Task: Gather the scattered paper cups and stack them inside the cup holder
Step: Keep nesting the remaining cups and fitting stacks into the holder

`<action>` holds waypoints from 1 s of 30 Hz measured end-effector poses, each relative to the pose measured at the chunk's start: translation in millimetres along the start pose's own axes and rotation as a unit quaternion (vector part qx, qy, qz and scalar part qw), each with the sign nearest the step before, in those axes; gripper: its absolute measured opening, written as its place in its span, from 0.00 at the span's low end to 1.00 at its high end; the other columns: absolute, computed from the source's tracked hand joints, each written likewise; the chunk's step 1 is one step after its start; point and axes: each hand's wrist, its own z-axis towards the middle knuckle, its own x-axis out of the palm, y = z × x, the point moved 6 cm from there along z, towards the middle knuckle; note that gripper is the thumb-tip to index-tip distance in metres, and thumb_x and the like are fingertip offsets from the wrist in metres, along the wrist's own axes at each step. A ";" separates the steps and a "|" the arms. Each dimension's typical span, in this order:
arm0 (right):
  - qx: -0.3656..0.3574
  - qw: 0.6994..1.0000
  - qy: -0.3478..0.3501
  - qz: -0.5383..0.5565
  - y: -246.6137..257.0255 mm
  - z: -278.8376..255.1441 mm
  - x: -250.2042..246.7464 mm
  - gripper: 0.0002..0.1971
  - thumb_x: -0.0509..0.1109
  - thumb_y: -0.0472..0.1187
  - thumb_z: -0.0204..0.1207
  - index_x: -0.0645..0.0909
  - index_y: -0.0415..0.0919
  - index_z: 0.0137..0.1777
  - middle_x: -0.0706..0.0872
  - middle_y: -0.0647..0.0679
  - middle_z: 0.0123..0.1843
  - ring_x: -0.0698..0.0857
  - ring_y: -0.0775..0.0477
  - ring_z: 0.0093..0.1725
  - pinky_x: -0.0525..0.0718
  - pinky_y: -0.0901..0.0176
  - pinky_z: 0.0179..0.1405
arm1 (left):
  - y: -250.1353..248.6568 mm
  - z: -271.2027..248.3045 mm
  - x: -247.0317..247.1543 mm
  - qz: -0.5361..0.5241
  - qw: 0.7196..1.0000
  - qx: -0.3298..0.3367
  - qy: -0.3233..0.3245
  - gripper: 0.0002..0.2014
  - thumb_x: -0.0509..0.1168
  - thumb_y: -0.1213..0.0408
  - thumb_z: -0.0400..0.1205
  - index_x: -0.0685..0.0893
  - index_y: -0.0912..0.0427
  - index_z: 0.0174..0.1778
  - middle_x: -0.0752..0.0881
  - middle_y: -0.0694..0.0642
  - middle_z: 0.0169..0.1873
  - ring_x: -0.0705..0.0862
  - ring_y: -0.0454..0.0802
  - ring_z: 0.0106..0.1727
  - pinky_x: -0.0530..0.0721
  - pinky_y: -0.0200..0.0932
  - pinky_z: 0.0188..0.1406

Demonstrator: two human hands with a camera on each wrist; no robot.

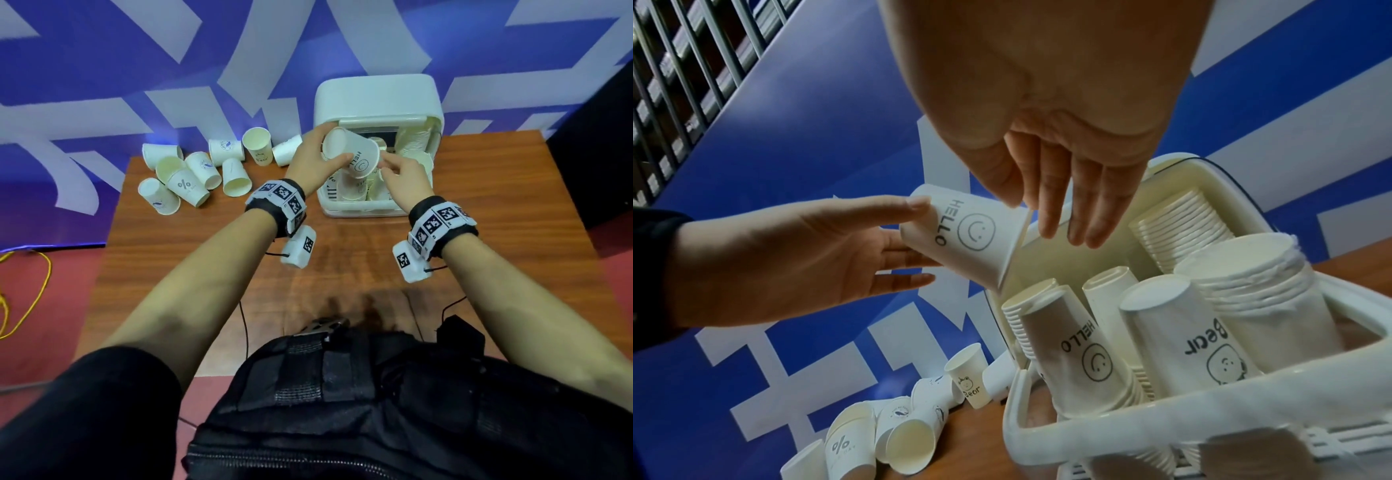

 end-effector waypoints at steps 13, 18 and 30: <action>0.012 0.996 0.084 -0.028 -16.6 25.3 18.4 0.25 0.60 0.36 0.81 0.68 0.47 0.79 0.77 0.46 0.74 0.77 0.46 0.70 0.73 0.61 0.66 | 13.6 21.5 21.5 0.112 0.993 0.011 0.014 0.32 0.70 0.52 0.78 0.69 0.56 0.78 0.74 0.58 0.69 0.74 0.52 0.70 0.74 0.46 0.69; 0.002 0.995 0.095 -0.026 -15.5 26.6 22.1 0.25 0.58 0.36 0.83 0.65 0.47 0.80 0.76 0.47 0.75 0.76 0.48 0.71 0.69 0.69 0.60 | 24.2 21.8 34.2 0.159 0.986 0.026 0.046 0.34 0.68 0.51 0.80 0.66 0.58 0.80 0.72 0.58 0.72 0.73 0.52 0.72 0.70 0.40 0.67; 0.011 0.993 0.120 -0.004 -36.9 40.8 36.1 0.29 0.56 0.36 0.82 0.61 0.63 0.80 0.79 0.46 0.38 0.74 0.52 0.34 0.77 0.61 0.41 | 57.7 29.3 55.0 0.144 0.987 0.009 0.076 0.25 0.60 0.54 0.86 0.70 0.58 0.78 0.77 0.59 0.69 0.80 0.51 0.63 0.78 0.51 0.65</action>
